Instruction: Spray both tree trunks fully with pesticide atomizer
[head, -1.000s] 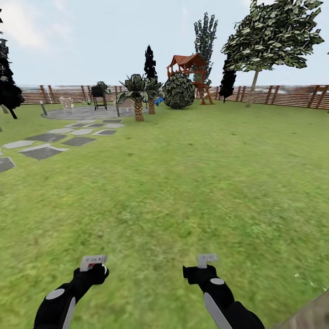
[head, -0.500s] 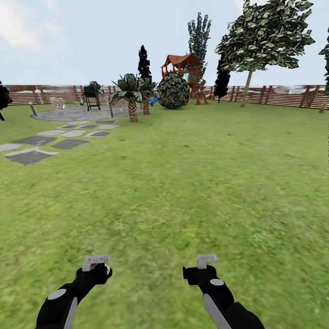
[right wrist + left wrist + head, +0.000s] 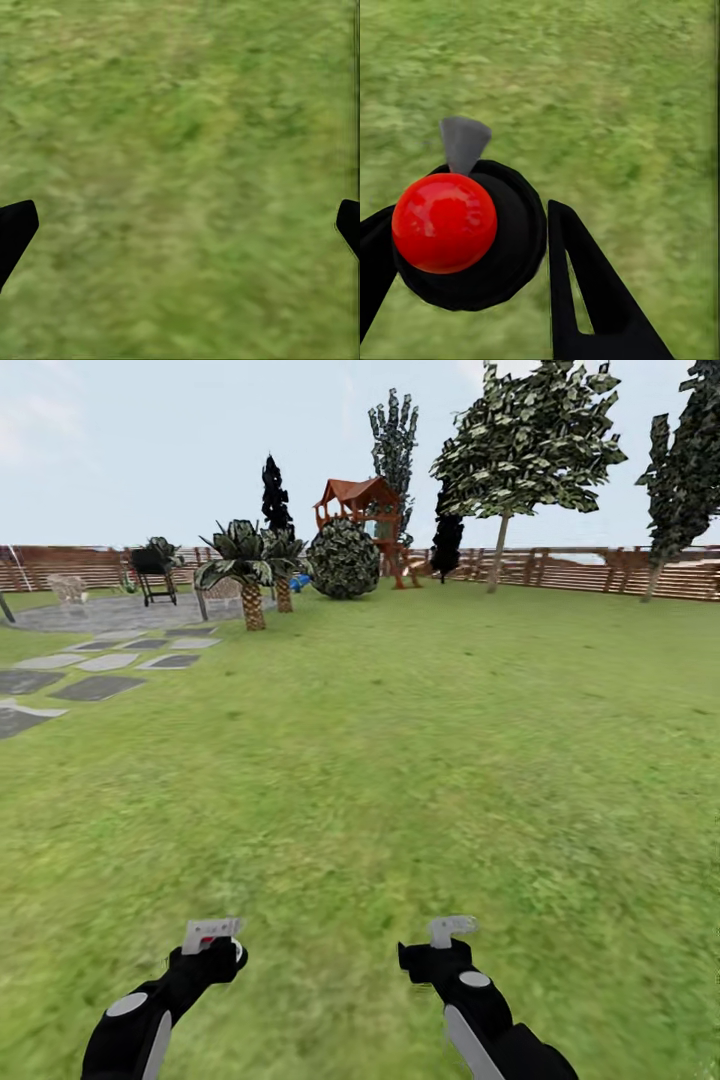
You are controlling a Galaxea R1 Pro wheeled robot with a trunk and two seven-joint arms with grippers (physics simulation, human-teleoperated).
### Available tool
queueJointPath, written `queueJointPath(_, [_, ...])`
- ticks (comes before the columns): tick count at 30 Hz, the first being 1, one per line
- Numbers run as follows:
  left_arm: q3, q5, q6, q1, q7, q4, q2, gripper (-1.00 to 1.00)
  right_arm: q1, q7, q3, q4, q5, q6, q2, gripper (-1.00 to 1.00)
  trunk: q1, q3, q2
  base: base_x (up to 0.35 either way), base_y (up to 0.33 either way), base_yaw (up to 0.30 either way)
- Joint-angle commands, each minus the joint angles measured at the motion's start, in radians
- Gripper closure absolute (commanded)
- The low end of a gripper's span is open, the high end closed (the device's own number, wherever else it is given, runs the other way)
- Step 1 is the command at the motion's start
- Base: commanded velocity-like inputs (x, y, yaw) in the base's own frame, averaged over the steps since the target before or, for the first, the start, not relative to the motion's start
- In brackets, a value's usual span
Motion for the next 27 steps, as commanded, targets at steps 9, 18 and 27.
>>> queueJointPath(9, [-0.023, -0.011, 0.003, 0.001, -0.007, 0.001, -0.003, 1.00, 0.022, -0.010, 0.003, -0.030, -0.010, 0.003, -0.003, -1.00, 0.001, -0.001, 0.000, 0.334, 0.000, -0.202])
queueJointPath(18, [-0.031, 0.016, 0.003, 0.001, -0.007, 0.003, -0.003, 1.00, 0.034, -0.010, 0.002, -0.061, -0.010, 0.003, -0.003, -1.00, 0.001, -0.001, 0.000, 0.334, 0.000, -0.034])
queueJointPath(27, [-0.032, 0.020, 0.000, 0.003, -0.007, 0.003, -0.003, 1.00, 0.043, -0.010, 0.004, -0.068, -0.010, 0.003, -0.003, -1.00, 0.001, -0.001, 0.000, 0.334, 0.000, 0.062])
